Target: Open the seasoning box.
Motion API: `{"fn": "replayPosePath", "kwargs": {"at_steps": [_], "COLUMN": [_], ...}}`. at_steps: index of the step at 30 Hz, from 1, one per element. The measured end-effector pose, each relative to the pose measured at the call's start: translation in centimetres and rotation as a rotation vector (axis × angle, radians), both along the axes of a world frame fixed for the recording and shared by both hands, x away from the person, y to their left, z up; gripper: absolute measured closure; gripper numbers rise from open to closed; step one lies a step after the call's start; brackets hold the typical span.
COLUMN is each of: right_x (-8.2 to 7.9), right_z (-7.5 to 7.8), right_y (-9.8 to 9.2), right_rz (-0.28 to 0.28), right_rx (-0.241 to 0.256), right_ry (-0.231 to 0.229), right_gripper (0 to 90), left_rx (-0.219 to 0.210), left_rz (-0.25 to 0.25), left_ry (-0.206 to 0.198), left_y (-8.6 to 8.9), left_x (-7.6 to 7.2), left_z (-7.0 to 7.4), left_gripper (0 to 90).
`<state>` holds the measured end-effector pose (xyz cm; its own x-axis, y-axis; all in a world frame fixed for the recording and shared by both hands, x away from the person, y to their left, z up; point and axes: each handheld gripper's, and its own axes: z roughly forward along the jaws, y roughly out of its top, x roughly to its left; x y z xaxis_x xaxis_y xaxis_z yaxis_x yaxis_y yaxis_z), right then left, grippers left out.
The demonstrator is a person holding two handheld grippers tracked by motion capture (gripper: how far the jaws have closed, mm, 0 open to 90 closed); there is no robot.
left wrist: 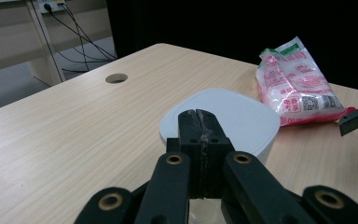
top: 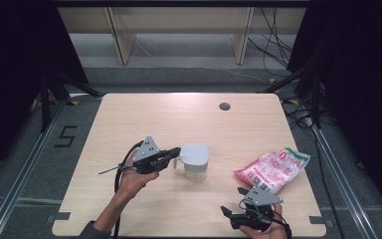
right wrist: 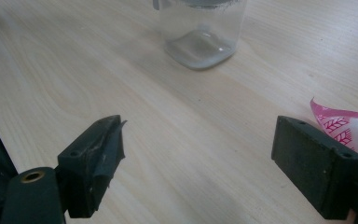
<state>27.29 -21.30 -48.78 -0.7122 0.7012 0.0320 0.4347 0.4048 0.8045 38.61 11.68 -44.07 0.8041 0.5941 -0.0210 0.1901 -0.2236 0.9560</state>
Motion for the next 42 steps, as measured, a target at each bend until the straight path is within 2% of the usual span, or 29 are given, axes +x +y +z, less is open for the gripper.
{"fn": "replayPosePath", "kwargs": {"at_steps": [1,2,6,7,13,15,19,21,24,26,28,29,31,32,33,34,36,37,42], "right_x": [0.0,0.2,0.1,0.3,0.2,0.3,0.6,0.8,1.4,1.6,2.2,2.3,2.9,3.2,3.3,3.7,4.1,4.4,4.9], "right_z": [0.0,0.0,0.0,0.0,0.1,0.1,0.2,0.2,0.4,0.7,0.9,1.0,1.0,1.1,1.1,1.2,1.2,1.5,1.8], "right_y": [0.0,-0.1,0.1,-0.1,0.1,0.1,0.4,0.6,0.8,0.9,0.8,0.9,0.9,0.8,0.9,1.0,1.2,1.6,2.4], "right_rz": [-0.009,0.013,-0.006,0.016,0.002,-0.006,0.01,0.011,0.029,0.02,0.026,0.014,-0.008,-0.007,-0.009,-0.01,0.006,0.017,0.025], "right_rx": [-0.005,-0.012,0.001,-0.015,-0.006,-0.019,-0.022,-0.029,-0.05,-0.035,-0.042,-0.032,-0.015,-0.02,-0.005,-0.003,-0.007,-0.013,0.003], "right_ry": [-0.016,-0.028,-0.025,-0.036,-0.03,-0.058,-0.056,-0.059,-0.117,-0.135,-0.171,-0.162,-0.174,-0.197,-0.182,-0.204,-0.234,-0.244,-0.266], "right_gripper": [17.7,17.7,18.1,18.1,19.7,20.3,24.0,27.1,33.4,36.9,41.3,42.9,47.2,47.9,49.6,52.2,56.7,59.4,65.6], "left_rx": [0.008,0.005,0.015,0.003,0.0,0.002,-0.01,0.01,-0.003,0.007,-0.012,-0.01,-0.017,-0.018,-0.007,-0.008,-0.006,-0.016,-0.007], "left_rz": [0.001,0.001,-0.001,0.003,0.01,0.012,0.012,0.012,0.014,0.009,0.017,0.013,0.016,0.016,0.012,0.013,0.007,0.02,0.01], "left_ry": [0.002,0.008,0.029,0.031,0.033,0.034,0.041,0.034,0.036,0.034,0.033,0.037,0.044,0.045,0.032,0.033,0.032,0.043,0.032], "left_y": [-0.1,-0.3,-0.8,-0.7,-0.5,-0.5,-0.5,-0.3,-0.4,-0.3,-0.4,-0.4,-0.3,-0.3,-0.2,-0.2,-0.1,-0.2,-0.1], "left_x": [0.1,0.2,0.7,0.8,1.0,1.0,1.1,1.1,1.1,1.1,1.1,1.1,1.1,1.1,1.1,1.1,1.2,1.1,1.1], "left_z": [0.0,-0.1,-0.7,-0.8,-0.8,-0.8,-0.9,-0.8,-0.9,-0.9,-0.9,-0.9,-0.9,-1.0,-0.9,-0.9,-1.0,-1.0,-1.0], "left_gripper": [89.3,89.3,89.2,89.2,89.0,89.0,88.8,88.8,88.7,88.8,88.7,88.6,88.4,88.4,88.4,88.4,88.4,88.3,88.2]}}
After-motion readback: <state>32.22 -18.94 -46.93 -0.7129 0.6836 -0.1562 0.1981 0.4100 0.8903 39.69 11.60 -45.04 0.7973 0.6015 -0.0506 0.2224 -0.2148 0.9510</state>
